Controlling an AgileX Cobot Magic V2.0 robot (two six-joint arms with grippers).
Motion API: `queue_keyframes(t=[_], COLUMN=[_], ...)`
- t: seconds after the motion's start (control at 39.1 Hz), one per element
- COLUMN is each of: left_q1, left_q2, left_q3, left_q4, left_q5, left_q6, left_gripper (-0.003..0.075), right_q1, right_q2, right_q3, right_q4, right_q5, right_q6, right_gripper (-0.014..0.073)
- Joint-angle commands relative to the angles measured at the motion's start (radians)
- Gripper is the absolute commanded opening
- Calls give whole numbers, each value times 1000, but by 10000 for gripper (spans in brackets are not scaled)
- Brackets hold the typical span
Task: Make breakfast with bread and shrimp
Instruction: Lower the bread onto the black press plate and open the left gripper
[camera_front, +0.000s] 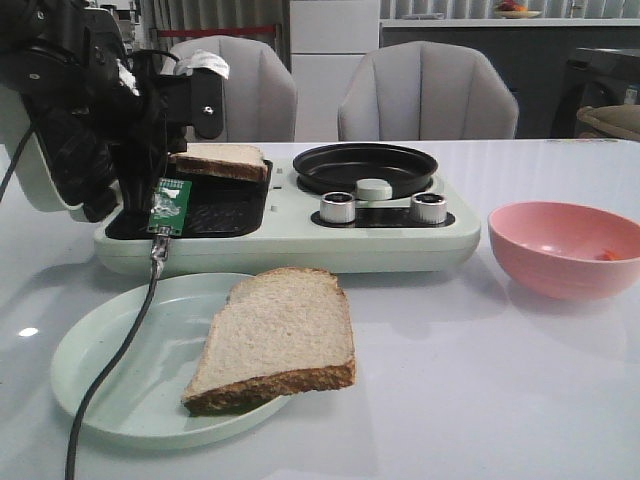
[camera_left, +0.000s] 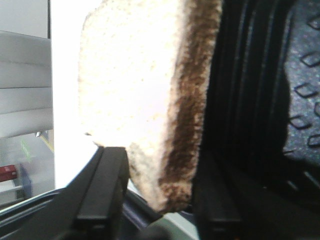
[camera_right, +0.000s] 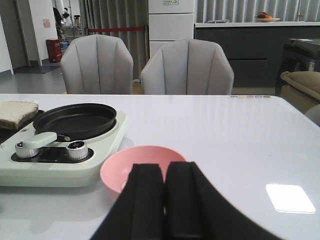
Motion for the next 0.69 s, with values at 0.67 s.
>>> queue_keyframes(t=[0.67], left_q1=[-120], left_q2=[-338], left_q3=[38], left_q4=[-285], left_q5=[204], left_q6=[-12], left_gripper=[522], right_q1=[-5], right_q2=[-20], right_q3=[-4], right_q4=[-9], right_q5=[-85], right_q6=[-6], right_gripper=[143])
